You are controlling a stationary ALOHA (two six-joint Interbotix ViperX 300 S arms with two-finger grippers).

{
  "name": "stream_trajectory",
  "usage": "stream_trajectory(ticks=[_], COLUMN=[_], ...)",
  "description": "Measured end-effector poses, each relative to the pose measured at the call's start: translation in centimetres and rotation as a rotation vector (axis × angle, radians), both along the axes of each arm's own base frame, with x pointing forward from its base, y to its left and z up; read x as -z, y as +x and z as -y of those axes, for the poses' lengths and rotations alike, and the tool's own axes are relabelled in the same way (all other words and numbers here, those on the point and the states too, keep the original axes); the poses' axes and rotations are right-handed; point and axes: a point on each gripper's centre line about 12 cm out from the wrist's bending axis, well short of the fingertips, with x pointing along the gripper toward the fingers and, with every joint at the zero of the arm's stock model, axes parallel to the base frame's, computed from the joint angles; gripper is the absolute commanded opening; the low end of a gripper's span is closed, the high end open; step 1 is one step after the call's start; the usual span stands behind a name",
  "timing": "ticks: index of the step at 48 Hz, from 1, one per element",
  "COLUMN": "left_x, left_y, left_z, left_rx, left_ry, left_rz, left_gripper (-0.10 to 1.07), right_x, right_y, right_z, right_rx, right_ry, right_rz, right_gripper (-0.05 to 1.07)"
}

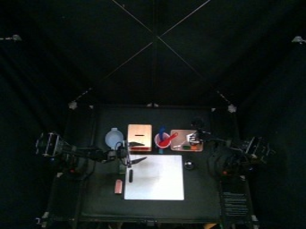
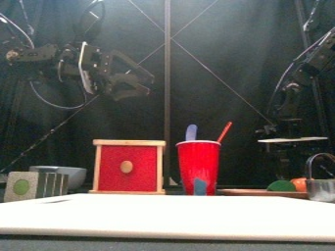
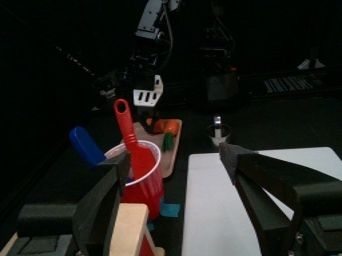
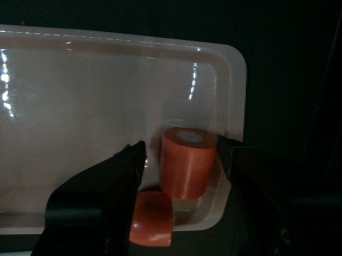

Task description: Pick up sushi roll

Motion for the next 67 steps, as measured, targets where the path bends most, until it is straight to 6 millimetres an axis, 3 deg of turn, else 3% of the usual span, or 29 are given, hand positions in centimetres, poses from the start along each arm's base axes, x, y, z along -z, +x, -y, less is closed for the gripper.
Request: stream_trajectory(ticks=[12,19,34,52,59,67], left_x=[-0.1,-0.1,-0.5,-4.2,-3.9,-3.3], left_y=[0.1,0.1,0.0,-1.2,-1.9,-2.5], left_z=[0.0,-0.1,0.0,0.5,1.0,1.9], left_rx=[-0.002,-0.003,-0.001,0.006,0.024,0.065], left_ry=[0.0,-0.003,-0.006,-0.049,-0.088,-0.151], left_rz=[0.005,0.005,0.016,0.137,0.13,0.058], left_gripper=[1.02,1.02,1.02,1.02,1.02,1.02], right_x=[-2.5,-5.5,-10.6,-13.4,-14.2,-13.9], right_y=[-0.5,-0.3,1.3,6.2,7.5,8.5], right_z=[-0.2,-1.2,-7.2,-14.0,-16.3,-17.2], right_rx=[0.007,-0.046,-0.354,-0.903,-1.111,-1.201], right_ry=[-0.053,-0.135,-0.27,-0.394,-0.449,-0.452], right_rz=[0.049,0.155,0.507,0.805,0.88,0.902], right_gripper=[0.91,0.9,0.9,0.9,0.9,0.9])
